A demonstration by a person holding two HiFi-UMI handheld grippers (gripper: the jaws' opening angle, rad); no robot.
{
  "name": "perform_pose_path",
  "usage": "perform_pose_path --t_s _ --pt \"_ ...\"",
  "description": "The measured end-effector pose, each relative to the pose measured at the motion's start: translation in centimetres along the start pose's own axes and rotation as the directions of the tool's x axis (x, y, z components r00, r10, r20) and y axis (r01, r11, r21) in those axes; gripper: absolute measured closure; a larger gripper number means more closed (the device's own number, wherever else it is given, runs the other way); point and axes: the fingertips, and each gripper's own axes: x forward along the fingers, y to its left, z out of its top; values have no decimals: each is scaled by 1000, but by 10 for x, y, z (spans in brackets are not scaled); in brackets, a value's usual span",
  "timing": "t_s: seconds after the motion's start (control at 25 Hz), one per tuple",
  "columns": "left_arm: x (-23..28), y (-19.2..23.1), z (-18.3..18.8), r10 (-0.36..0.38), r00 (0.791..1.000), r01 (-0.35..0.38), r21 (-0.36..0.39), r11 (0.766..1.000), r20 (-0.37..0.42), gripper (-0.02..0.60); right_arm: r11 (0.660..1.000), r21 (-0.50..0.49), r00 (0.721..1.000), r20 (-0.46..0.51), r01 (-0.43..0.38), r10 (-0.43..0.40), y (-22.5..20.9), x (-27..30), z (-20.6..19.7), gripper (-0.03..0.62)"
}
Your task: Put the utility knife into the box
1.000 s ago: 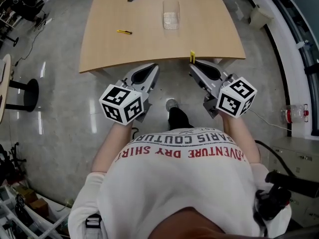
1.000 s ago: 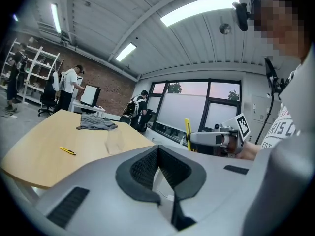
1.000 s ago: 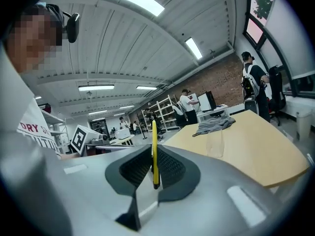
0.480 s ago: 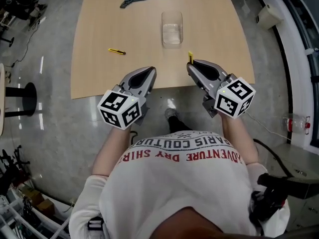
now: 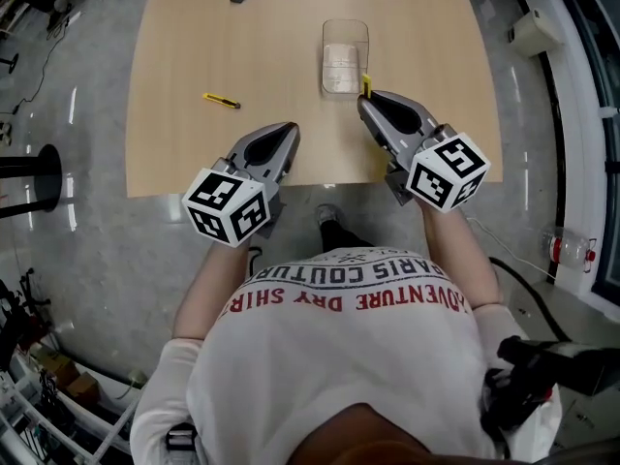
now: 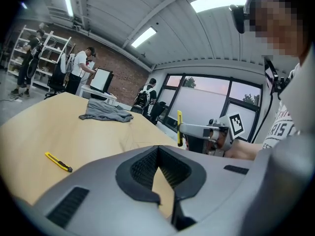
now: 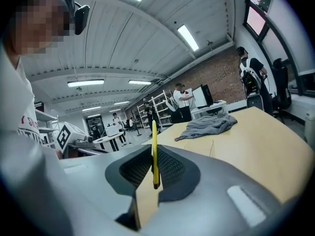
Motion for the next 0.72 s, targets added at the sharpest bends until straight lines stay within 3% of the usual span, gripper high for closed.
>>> perform_pose_path --t_s 0.32,0.72 --pt "12 21 -8 13 999 -13 -22 1000 -30 580 991 -116 998 35 64 -60 -40 64 -9 559" --pt "17 35 -23 29 998 -32 -53 998 -54 580 971 -190 986 -44 148 -159 -70 94 -61 559"
